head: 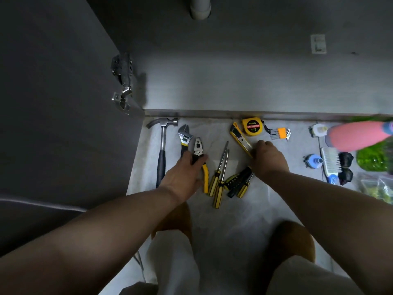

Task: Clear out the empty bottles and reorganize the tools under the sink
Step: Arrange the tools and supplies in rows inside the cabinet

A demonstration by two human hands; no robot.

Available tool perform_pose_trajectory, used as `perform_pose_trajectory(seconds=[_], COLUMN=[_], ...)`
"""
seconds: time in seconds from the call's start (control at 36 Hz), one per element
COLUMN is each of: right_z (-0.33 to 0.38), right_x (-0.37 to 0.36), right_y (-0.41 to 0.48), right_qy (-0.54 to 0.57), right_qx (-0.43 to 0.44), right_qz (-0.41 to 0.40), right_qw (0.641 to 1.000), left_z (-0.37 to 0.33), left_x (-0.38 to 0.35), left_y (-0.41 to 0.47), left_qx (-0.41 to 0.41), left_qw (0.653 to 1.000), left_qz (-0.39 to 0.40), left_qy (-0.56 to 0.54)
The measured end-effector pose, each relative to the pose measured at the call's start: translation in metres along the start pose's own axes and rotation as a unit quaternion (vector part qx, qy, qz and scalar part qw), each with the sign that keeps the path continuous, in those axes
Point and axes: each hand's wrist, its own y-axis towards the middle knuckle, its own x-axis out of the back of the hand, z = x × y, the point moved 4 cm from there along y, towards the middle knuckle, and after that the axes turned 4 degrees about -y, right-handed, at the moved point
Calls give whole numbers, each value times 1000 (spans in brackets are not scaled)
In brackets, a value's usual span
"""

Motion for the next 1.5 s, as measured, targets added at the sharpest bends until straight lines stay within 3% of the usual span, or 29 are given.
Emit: perform_pose_trajectory(seconds=[0.17,0.33,0.44,0.5,0.56,0.67,0.72,0.83,0.97,1.08,1.5], right_z=[-33,-81,-78,-59,-27,41,67,94,113,120,119], right_x=[3,-6,-6,-4,-6,-16,-24,-37,-47,-55,-62], right_y=[-19,-40,-48,-50,-52,-63,-70,-80,-78,-75,-78], right_qy=[-5,-26,25,50,81,43,6,-24,-58,-68,-42], right_qx=[-30,-155,-240,-189,-63,150,208,226,257,255,232], right_qz=[-47,4,-25,-58,-74,-35,-10,-7,-6,22,51], right_qw=[998,988,970,979,992,987,978,974,965,964,971], left_z=[-2,-2,-6,-6,-4,3,11,33,53,56,64], left_x=[4,4,5,5,7,21,30,40,35,33,36], left_y=[2,2,4,4,4,0,-2,-14,-22,-21,-24], left_qx=[-4,23,15,19,22,57,92,173,244,242,252], left_qw=[1000,997,999,999,999,994,986,967,956,953,951], left_qz=[10,29,26,28,15,-90,-141,-180,-162,-169,-179], left_qy=[-11,-71,-16,-15,-20,-37,4,43,-11,-62,-23])
